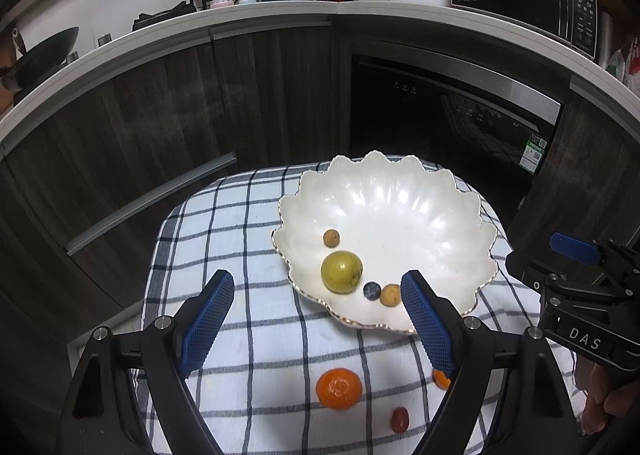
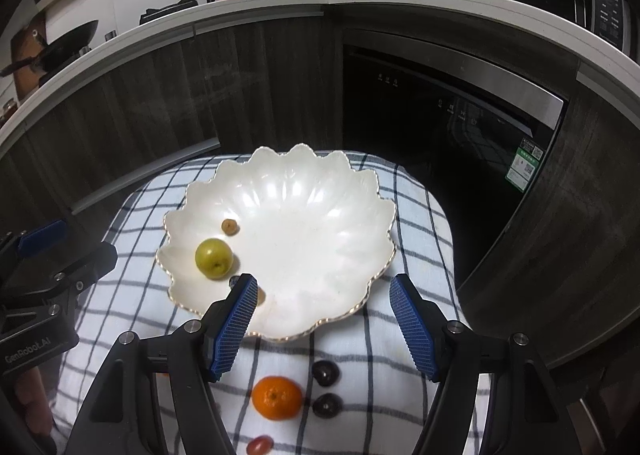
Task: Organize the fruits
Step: 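Withdraw both open tools from the bowl back over the table, then lower the left tool onto a mandarin while the right tool approaches another mandarin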
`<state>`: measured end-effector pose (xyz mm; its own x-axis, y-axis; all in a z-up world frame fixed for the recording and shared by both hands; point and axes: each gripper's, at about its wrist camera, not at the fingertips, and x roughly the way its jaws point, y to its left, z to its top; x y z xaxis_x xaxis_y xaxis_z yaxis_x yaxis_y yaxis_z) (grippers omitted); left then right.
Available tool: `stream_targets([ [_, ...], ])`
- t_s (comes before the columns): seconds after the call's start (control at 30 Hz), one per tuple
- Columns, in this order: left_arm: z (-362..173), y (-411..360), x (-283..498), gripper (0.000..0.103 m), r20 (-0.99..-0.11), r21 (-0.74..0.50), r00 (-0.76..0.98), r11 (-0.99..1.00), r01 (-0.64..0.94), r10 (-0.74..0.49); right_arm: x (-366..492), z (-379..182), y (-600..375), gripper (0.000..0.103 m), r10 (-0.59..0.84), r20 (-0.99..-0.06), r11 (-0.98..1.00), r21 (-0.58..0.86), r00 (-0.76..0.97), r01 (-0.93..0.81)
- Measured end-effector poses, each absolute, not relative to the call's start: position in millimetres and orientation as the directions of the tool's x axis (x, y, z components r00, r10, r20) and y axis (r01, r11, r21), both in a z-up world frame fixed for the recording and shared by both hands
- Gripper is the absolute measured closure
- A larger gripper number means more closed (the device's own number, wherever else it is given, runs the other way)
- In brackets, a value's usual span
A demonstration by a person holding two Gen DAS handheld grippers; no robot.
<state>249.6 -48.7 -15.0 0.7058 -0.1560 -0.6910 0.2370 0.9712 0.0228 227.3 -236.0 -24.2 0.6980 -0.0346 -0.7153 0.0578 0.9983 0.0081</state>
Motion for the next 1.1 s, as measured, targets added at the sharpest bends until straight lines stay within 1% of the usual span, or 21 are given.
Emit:
stream_targets([
  [0.73, -40, -46, 223, 0.017, -0.708, 0.030, 0.689, 0.968, 0.250, -0.156, 199, -53, -230, 0.033, -0.036, -0.748, 0.999, -0.003, 0.663, 0.051],
  [1.1, -62, -38, 219, 0.017, -0.730, 0.019, 0.665, 0.968, 0.249, -0.157, 193, -72, -221, 0.033, -0.018, -0.772, 1.000, -0.001, 0.636, 0.027],
])
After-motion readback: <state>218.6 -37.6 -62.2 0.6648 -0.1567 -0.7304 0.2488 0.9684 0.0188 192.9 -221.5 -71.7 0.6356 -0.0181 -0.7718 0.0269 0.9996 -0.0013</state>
